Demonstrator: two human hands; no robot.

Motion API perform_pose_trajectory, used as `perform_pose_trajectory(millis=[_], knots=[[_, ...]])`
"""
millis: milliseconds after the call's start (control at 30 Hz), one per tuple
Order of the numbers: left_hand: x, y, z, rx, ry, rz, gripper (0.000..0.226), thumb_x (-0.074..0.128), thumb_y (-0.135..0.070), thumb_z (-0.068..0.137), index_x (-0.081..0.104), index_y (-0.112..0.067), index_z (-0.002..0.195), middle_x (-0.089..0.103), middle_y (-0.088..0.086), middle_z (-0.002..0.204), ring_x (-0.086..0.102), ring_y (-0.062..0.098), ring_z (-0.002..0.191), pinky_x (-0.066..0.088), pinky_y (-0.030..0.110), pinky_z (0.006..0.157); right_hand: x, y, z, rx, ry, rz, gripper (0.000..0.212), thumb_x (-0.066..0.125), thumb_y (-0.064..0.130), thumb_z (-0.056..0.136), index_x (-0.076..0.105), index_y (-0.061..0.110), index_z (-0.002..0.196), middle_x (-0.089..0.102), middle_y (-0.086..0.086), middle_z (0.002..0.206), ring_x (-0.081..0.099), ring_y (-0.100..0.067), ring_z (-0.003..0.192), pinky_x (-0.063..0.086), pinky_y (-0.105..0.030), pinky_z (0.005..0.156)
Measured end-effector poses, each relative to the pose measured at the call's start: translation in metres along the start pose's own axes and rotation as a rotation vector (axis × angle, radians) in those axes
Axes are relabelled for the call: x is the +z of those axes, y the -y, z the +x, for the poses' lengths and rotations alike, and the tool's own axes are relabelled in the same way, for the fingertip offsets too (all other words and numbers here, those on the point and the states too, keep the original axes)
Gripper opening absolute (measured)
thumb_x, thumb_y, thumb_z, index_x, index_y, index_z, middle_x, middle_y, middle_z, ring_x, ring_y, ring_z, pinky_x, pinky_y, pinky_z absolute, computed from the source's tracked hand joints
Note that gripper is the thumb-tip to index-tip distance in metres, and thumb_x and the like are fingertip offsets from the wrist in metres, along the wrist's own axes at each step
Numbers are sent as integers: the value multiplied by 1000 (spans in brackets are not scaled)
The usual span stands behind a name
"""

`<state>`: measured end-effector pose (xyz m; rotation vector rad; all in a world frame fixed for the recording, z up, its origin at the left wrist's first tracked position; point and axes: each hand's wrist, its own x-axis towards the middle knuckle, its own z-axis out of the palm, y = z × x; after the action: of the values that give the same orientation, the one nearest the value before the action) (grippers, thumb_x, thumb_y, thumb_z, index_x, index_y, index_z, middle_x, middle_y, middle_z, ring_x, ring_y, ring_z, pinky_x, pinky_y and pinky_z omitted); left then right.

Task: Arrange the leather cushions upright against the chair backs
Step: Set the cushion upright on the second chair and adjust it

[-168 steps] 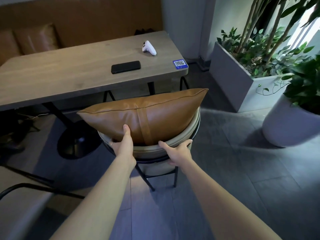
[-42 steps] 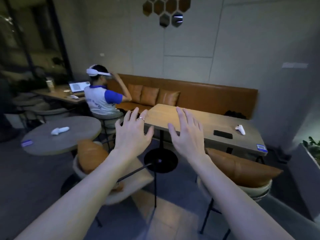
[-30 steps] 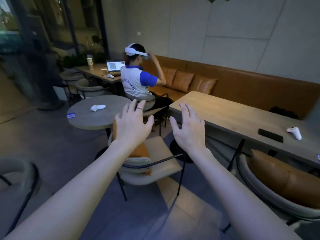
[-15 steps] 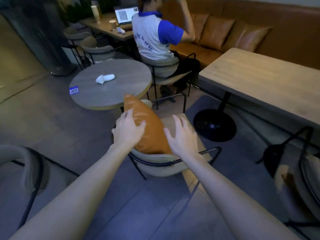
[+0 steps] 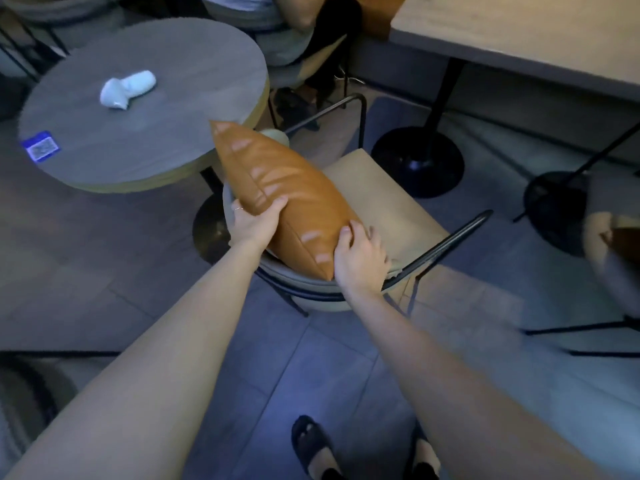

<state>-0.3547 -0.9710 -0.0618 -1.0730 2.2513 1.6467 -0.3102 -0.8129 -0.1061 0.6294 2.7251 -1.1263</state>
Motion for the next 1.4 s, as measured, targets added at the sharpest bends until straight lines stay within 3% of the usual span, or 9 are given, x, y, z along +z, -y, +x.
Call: perform_pose_trajectory(millis=[100,200,367,533,700,800,967,1233,1400], knots=[[0,5,15,-37,30,-5,123,76,-75,62,17,-34,161,37,5,160,39,35,142,33,52,118,9,-1,-8,148,-151,30,46,36,38,109,57,23,146,29,-16,168,25,-33,153,17,-51,123],[2,4,25,-82,33,25,133,71,-79,50,9,-41,161,29,11,161,35,41,142,32,58,117,12,-5,-10,341,-157,127,55,44,30,105,37,20,158,13,-17,172,16,-36,156,16,-54,124],[0,2,36,-88,33,-22,135,69,-84,47,12,-39,161,29,12,162,36,40,142,33,59,116,7,-7,-9,708,-72,423,88,54,21,101,-6,15,165,16,-26,168,40,-47,142,36,-47,112],[-3,4,50,-58,56,-1,130,76,-78,56,10,-40,162,26,15,162,37,42,141,33,58,116,14,-7,-3,692,-81,413,80,57,19,94,9,11,158,36,-32,156,51,-49,130,46,-52,106],[2,3,54,-66,54,13,121,78,-69,68,11,-34,163,23,16,161,36,40,140,35,53,113,9,-21,8,663,-33,379,66,57,18,96,19,8,149,46,-31,145,55,-47,122,40,-40,80],[8,2,53,-54,43,26,118,76,-68,72,10,-33,163,23,17,161,36,39,141,34,51,113,7,-31,14,643,-32,366,61,56,15,92,23,11,144,50,-30,141,55,-49,119,50,-45,86],[36,-9,44,-71,27,61,116,72,-70,75,8,-32,163,24,20,160,40,43,137,36,50,111,-23,-47,36,592,-36,321,63,59,14,95,26,10,149,55,-28,138,56,-47,125,35,-36,81],[110,-40,30,-152,47,176,123,64,-81,72,-4,-33,162,6,28,164,36,52,138,37,56,111,-80,-76,102,561,-86,296,81,63,21,90,21,20,160,58,-24,139,54,-48,128,46,-47,104],[158,-62,22,-111,83,228,118,62,-80,77,-4,-31,163,9,28,161,33,50,141,37,54,111,-109,-92,146,513,-150,339,89,71,35,87,21,24,160,58,-22,142,58,-47,124,52,-55,101]])
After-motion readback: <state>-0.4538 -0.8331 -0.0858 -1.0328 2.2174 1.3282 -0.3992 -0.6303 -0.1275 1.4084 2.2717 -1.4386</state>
